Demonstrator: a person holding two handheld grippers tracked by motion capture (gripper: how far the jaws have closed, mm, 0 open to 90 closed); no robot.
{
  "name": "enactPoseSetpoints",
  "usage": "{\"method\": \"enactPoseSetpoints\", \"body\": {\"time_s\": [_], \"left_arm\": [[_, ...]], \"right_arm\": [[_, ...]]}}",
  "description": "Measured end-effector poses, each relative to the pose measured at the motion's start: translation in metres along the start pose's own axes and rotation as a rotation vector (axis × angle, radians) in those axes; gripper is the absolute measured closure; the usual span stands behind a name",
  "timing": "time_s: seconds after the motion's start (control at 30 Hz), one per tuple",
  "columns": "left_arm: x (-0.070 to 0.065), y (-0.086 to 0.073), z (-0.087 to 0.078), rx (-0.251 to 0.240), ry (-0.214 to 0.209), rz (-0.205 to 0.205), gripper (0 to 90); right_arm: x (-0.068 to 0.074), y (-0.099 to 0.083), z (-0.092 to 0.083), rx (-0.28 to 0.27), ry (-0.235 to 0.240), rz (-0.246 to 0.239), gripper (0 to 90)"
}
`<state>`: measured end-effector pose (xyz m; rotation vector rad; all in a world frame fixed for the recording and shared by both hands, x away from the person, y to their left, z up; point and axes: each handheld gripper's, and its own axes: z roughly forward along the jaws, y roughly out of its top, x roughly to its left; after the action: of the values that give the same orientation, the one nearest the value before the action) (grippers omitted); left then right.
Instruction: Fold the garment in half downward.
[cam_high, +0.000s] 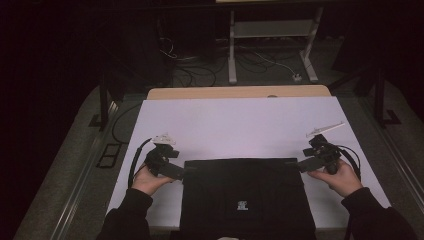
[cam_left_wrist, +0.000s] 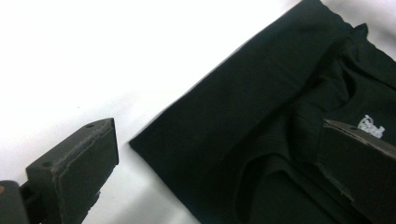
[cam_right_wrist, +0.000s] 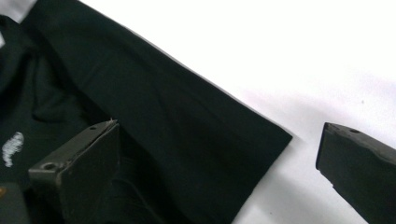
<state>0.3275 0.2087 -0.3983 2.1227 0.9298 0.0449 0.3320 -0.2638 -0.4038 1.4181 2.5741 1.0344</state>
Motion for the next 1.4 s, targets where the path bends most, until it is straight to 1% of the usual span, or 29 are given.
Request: {"method": "enactPoseSetpoints", "body": {"time_s": [0.07,0.23,0.3,0.4,0.47,0.63,0.73,0.87,1.03,1.07,1.1,1.27,1.3,1.4], "left_arm": [[0.004,-0.001,0.001,0.009,0.0,-0.001,0.0],[0.011,-0.003,0.006,0.017,-0.001,-0.022,0.0],[0.014,-0.005,0.008,0.021,0.003,-0.033,0.0],[0.018,-0.007,0.01,0.031,0.005,-0.037,0.0],[0.02,-0.008,0.011,0.033,0.005,-0.038,0.0],[0.024,-0.008,0.015,0.036,0.002,-0.034,0.0],[0.026,-0.009,0.018,0.047,0.004,-0.032,0.0],[0.028,-0.009,0.022,0.077,0.0,-0.041,0.0],[0.03,-0.009,0.026,0.075,-0.005,-0.039,0.0],[0.031,-0.009,0.027,0.075,-0.008,-0.029,0.0],[0.031,-0.009,0.027,0.076,-0.006,-0.02,0.0],[0.035,-0.007,0.03,0.081,-0.014,-0.031,5.8],[0.036,-0.007,0.03,0.08,-0.016,-0.033,7.0],[0.036,-0.007,0.03,0.078,-0.018,-0.032,13.1]], "right_arm": [[-0.002,-0.001,0.002,0.003,0.002,0.005,0.0],[-0.008,-0.003,0.007,0.016,-0.001,0.008,0.0],[-0.01,-0.003,0.009,0.017,-0.001,0.007,0.0],[-0.013,-0.003,0.011,0.018,0.007,-0.004,0.0],[-0.014,-0.002,0.012,0.015,0.014,-0.006,0.0],[-0.016,-0.003,0.015,0.023,0.011,-0.013,0.0],[-0.018,-0.003,0.017,0.024,0.009,-0.018,0.0],[-0.022,-0.003,0.019,0.02,0.01,-0.015,0.0],[-0.027,-0.004,0.021,0.023,0.017,-0.003,0.0],[-0.028,-0.004,0.022,0.024,0.016,0.001,0.1],[-0.03,-0.004,0.022,0.024,0.011,0.006,2.5],[-0.034,-0.004,0.021,0.003,0.017,0.005,13.8],[-0.035,-0.004,0.021,0.002,0.021,0.007,14.1],[-0.038,-0.004,0.022,0.003,0.027,0.003,19.8]]}}
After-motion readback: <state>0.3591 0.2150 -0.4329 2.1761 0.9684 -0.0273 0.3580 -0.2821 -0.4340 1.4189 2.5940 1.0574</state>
